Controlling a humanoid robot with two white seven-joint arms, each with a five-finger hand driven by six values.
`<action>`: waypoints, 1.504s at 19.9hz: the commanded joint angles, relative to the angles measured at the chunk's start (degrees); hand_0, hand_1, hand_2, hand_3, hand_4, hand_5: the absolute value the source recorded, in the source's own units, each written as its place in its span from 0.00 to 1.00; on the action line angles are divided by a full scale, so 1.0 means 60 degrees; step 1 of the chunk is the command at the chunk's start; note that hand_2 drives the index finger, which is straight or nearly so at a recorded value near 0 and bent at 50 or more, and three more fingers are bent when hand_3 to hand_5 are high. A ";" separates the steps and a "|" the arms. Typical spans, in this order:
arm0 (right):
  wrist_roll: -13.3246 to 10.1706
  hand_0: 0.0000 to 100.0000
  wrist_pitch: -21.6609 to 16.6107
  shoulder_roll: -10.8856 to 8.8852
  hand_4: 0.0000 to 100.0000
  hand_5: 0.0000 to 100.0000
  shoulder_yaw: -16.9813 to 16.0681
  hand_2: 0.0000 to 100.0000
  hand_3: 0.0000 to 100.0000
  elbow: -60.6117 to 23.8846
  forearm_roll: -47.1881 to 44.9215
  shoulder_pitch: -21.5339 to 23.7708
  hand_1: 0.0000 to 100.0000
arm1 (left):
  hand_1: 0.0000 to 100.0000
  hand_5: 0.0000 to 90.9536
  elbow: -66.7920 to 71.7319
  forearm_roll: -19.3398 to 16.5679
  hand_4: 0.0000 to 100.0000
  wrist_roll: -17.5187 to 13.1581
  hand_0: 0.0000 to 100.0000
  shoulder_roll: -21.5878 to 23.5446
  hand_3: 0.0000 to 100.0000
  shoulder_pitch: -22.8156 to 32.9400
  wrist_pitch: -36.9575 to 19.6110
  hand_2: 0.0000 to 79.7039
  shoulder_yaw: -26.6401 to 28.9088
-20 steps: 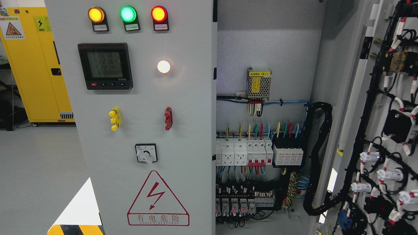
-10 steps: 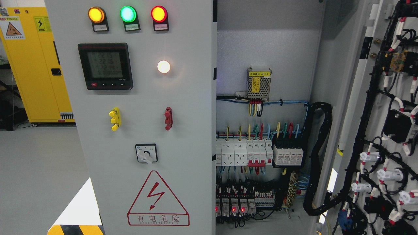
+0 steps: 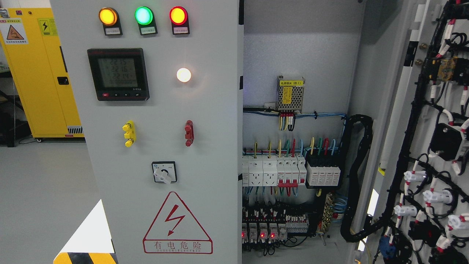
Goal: Open door with both hands
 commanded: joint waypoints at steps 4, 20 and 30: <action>-0.0004 0.00 -0.0368 0.0164 0.00 0.00 0.1228 0.04 0.00 -0.4849 -0.0009 -0.0306 0.50 | 0.56 0.00 -0.0088 -0.0006 0.00 -0.0016 0.12 -0.0224 0.00 -0.0013 -0.0033 0.00 0.0200; -0.0048 0.00 -0.0222 0.0940 0.00 0.00 0.2166 0.04 0.00 -0.4485 0.0079 -0.3514 0.50 | 0.56 0.00 -0.0088 -0.0021 0.00 -0.0001 0.12 -0.0356 0.00 -0.0057 -0.0341 0.00 0.0185; -0.0092 0.00 -0.0032 0.0999 0.00 0.00 0.1727 0.04 0.00 -0.2025 0.0123 -0.5652 0.50 | 0.56 0.00 -0.0088 -0.0021 0.00 -0.0001 0.12 -0.0370 0.00 -0.0057 -0.0341 0.00 0.0185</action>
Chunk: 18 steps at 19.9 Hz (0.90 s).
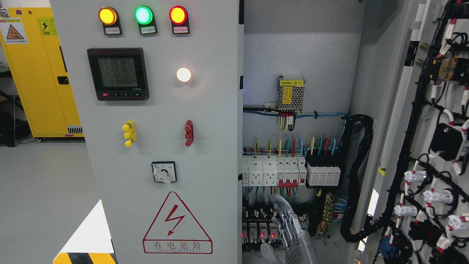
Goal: Open door with both hands
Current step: 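Raise the right hand toward the edge of the lamp-and-meter door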
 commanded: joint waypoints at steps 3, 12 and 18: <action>0.0025 0.00 0.0473 0.0176 0.00 0.00 -0.0562 0.04 0.00 0.1965 0.0015 -0.1737 0.50 | 0.56 0.00 -0.0005 0.0000 0.00 -0.0008 0.12 -0.0132 0.00 -0.0043 -0.0005 0.00 -0.0001; 0.0113 0.00 0.0927 0.0133 0.00 0.00 -0.0930 0.04 0.00 0.2699 -0.0058 -0.2661 0.50 | 0.56 0.00 0.0009 -0.0015 0.00 -0.0008 0.12 -0.0117 0.00 -0.0029 -0.0005 0.00 0.0014; 0.0128 0.00 0.1119 0.0118 0.00 0.00 -0.0930 0.04 0.00 0.3094 -0.0087 -0.3276 0.50 | 0.56 0.00 0.0024 -0.0015 0.00 -0.0008 0.12 -0.0102 0.00 0.0000 -0.0005 0.00 0.0014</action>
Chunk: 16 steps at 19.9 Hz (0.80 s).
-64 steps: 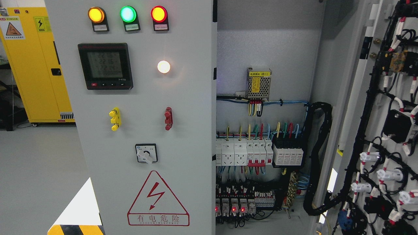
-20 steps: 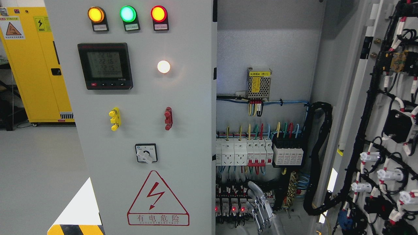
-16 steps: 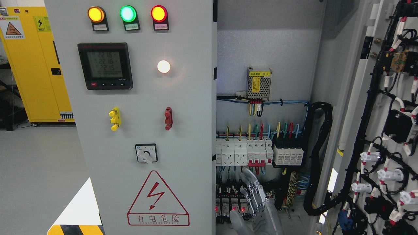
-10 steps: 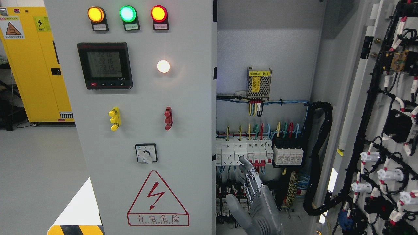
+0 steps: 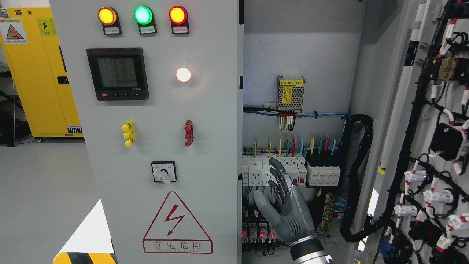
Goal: Open door with both hands
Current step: 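Raise the right hand toward the edge of the lamp-and-meter door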
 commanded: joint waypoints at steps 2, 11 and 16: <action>0.0022 0.00 0.0124 0.0003 0.00 0.00 -0.0234 0.04 0.00 0.1043 -0.0046 -0.0790 0.50 | 0.56 0.00 0.0020 -0.0004 0.00 -0.0008 0.12 -0.0156 0.00 0.0028 -0.0003 0.00 0.0004; 0.0650 0.00 0.0461 0.0062 0.00 0.00 -0.0263 0.04 0.00 0.1497 -0.0061 -0.1361 0.50 | 0.56 0.00 0.0020 -0.0004 0.00 -0.0008 0.12 -0.0111 0.00 0.0013 0.0012 0.00 0.0004; 0.0828 0.00 0.0461 0.0091 0.00 0.00 -0.0453 0.04 0.00 0.1629 -0.0075 -0.1639 0.50 | 0.56 0.00 0.0020 -0.0004 0.00 -0.0008 0.12 -0.0141 0.00 0.0043 0.0012 0.00 0.0004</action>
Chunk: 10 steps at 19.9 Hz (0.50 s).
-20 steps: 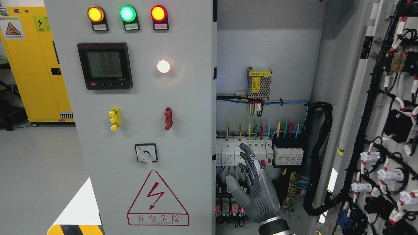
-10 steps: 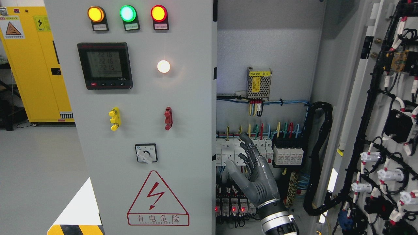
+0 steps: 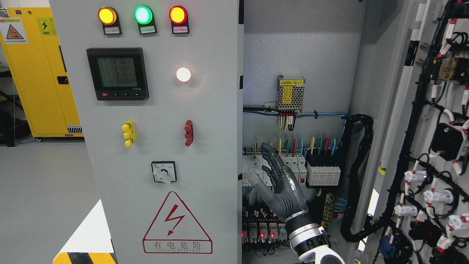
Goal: Open door with both hands
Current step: 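Raise the right hand toward the edge of the lamp-and-meter door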
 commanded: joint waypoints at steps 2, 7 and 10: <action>0.0123 0.00 0.0004 0.0050 0.00 0.00 -0.0245 0.04 0.00 0.0512 -0.0311 -0.0459 0.50 | 0.56 0.00 -0.0009 0.0000 0.00 0.0005 0.12 -0.0226 0.00 -0.0033 0.0030 0.00 0.0002; 0.0138 0.00 0.0019 0.0035 0.00 0.00 -0.0245 0.04 0.00 0.0629 -0.0605 -0.0576 0.50 | 0.56 0.00 -0.0010 0.0000 0.00 0.0005 0.12 -0.0270 0.00 -0.0033 0.0030 0.00 0.0002; 0.0663 0.00 0.0033 0.0020 0.00 0.00 -0.0245 0.04 0.00 0.0702 -0.0620 -0.0620 0.50 | 0.56 0.00 -0.0010 0.0000 0.00 0.0005 0.12 -0.0270 0.00 -0.0033 0.0030 0.00 0.0002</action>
